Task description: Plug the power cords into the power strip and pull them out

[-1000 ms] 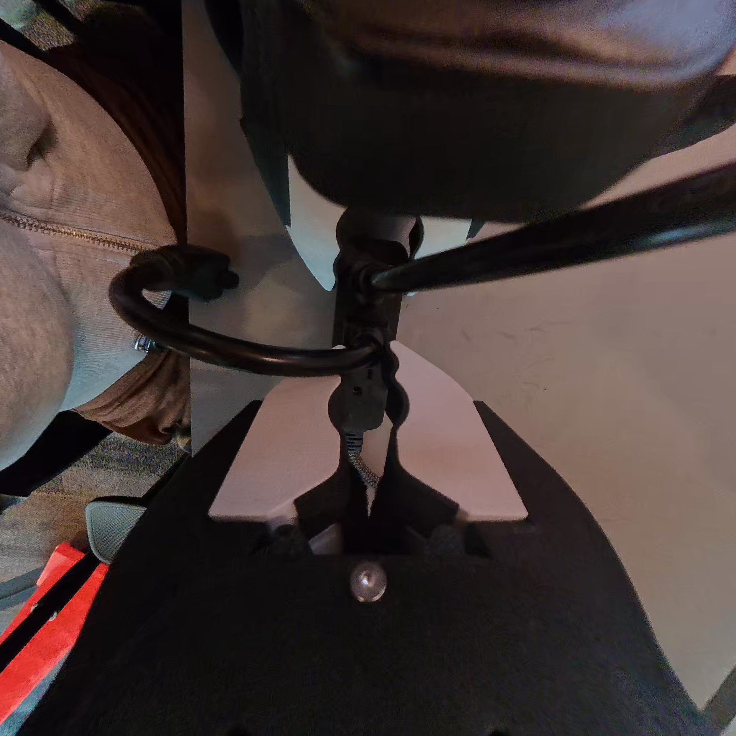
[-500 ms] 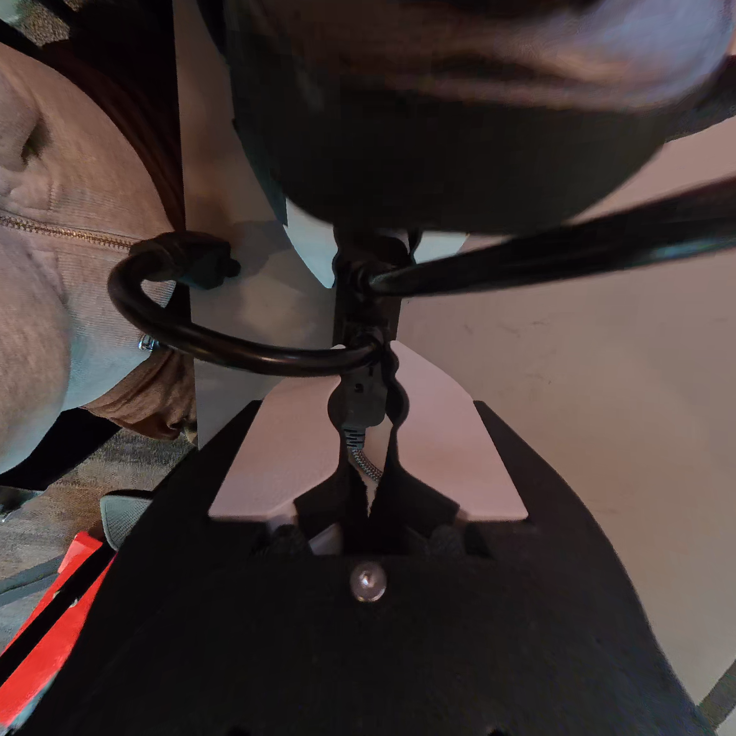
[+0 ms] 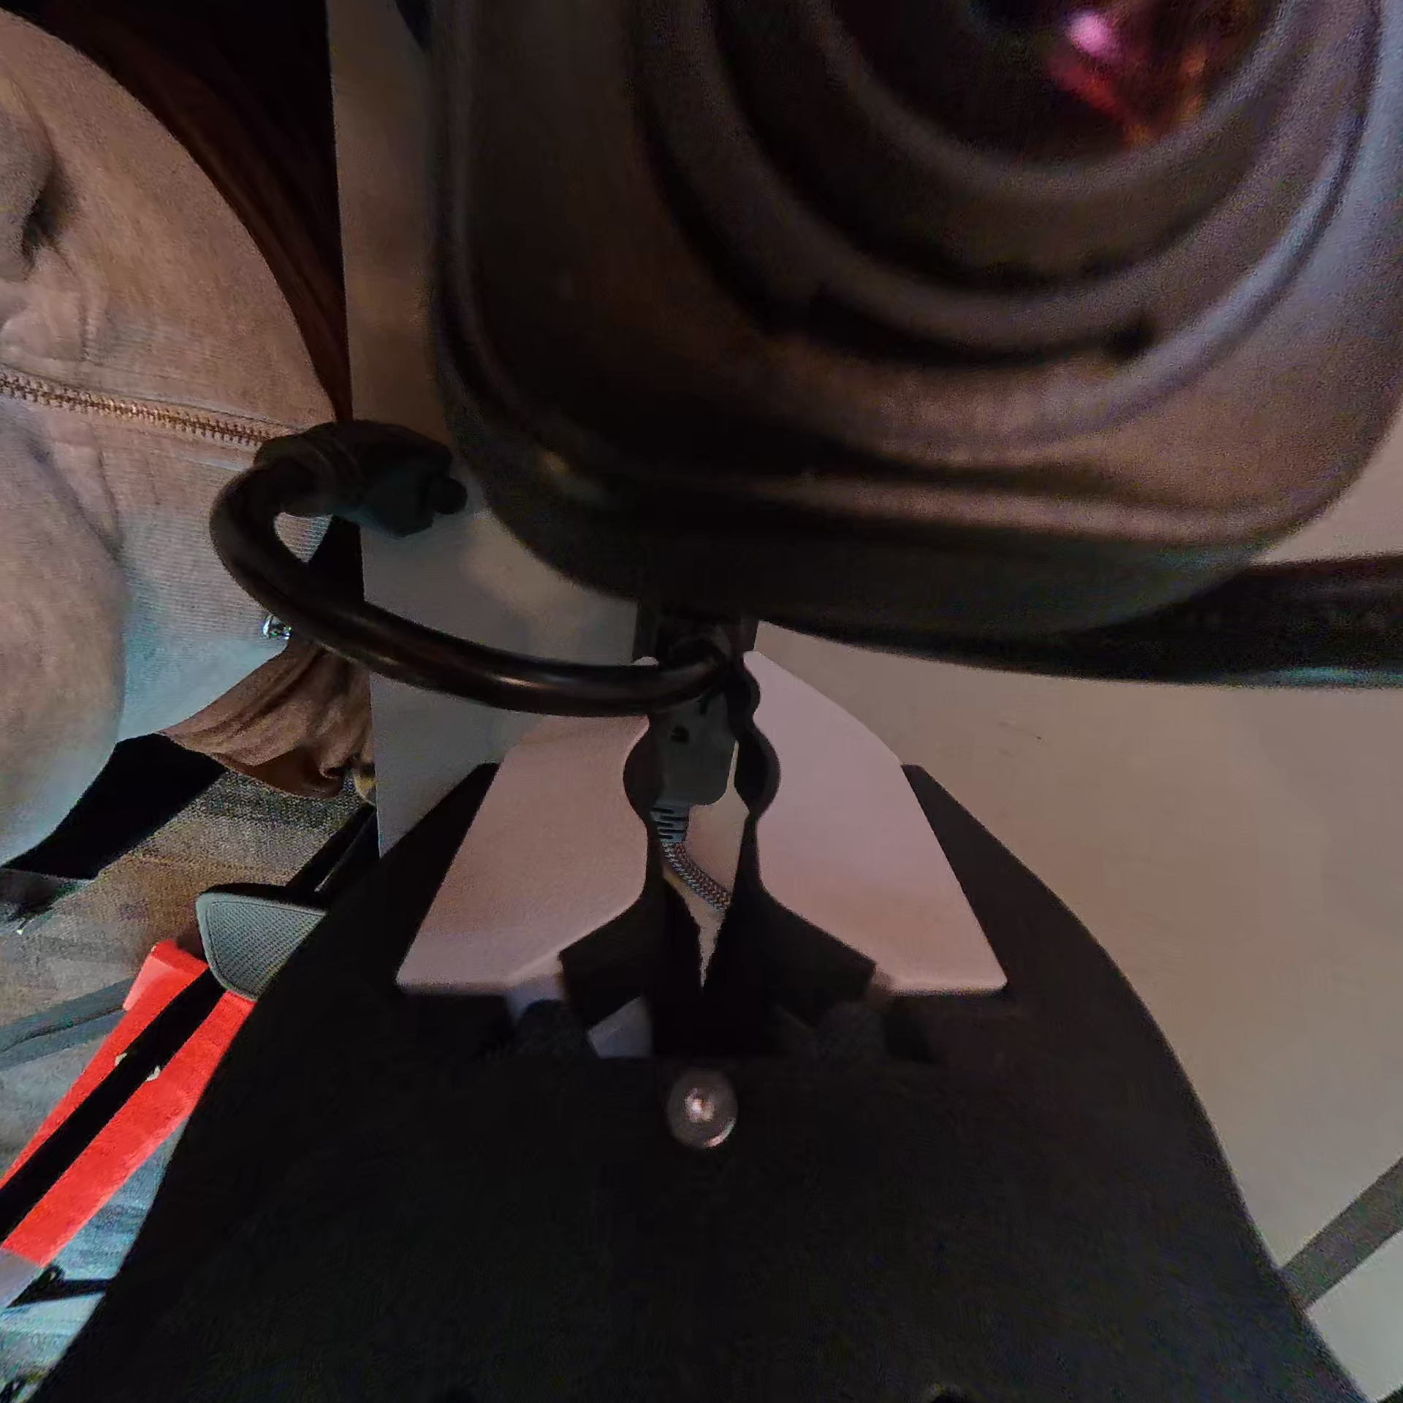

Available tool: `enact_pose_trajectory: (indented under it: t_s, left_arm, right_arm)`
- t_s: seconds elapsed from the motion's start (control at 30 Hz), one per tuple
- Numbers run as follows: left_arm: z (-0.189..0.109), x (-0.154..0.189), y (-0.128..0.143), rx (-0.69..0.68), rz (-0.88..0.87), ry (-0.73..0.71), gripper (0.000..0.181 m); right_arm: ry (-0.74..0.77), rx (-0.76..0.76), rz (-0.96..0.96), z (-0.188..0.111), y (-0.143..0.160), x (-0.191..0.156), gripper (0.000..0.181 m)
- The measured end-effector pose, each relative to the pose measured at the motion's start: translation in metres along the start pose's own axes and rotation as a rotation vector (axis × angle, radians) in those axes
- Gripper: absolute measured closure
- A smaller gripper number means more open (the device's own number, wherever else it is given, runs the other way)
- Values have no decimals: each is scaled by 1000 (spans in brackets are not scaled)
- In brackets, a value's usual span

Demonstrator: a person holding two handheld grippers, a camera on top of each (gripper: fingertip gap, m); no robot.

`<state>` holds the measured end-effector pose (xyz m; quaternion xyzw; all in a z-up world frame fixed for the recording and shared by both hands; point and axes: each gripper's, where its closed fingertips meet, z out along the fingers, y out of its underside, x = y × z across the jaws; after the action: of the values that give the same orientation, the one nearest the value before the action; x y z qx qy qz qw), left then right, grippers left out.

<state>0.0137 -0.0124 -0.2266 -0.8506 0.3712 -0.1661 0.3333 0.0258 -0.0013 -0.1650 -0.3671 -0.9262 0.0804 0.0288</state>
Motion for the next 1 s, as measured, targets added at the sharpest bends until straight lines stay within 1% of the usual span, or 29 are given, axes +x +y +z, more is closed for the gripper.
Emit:
enact_pose_trajectory:
  t_s: [0.1,0.13,0.2,0.27,0.33,0.4,0.47,0.53,0.63,0.8,0.87,0.93,0.97,1.0]
  left_arm:
    - [0,0,0,-2,0,3,137]
    - [0,0,0,-4,-2,6,137]
    - [-1,0,1,-3,-6,10,137]
    - [-1,0,1,0,1,3,137]
    - [0,1,0,-4,-1,10,137]
    - [-1,1,1,-5,0,9,137]
    - [-1,0,1,-1,2,5,137]
    - [0,1,1,-5,1,10,137]
    - [-1,1,1,-3,-3,11,137]
    - [-1,1,1,-1,3,4,137]
    - [-1,0,1,-2,7,-5,137]
    - [1,0,2,-18,8,-7,136]
    - [1,0,3,-22,10,-8,136]
    - [1,0,3,-21,11,-10,136]
  right_arm:
    - [-37,61,43,0,3,1,166]
    - [-55,56,33,1,1,2,166]
    - [-35,27,-2,2,-2,2,166]
    - [-19,62,16,2,2,1,166]
    - [-49,82,39,3,2,2,166]
    - [-21,42,-1,4,0,1,166]
    - [9,76,11,5,2,0,166]
    - [-17,106,46,7,3,1,166]
    - [-5,62,14,7,0,1,166]
    - [29,137,58,7,0,1,166]
    - [52,203,58,7,-1,1,166]
    - [78,329,82,6,-1,2,167]
    - [94,404,100,5,-1,2,160]
    - [108,494,121,2,-1,0,146]
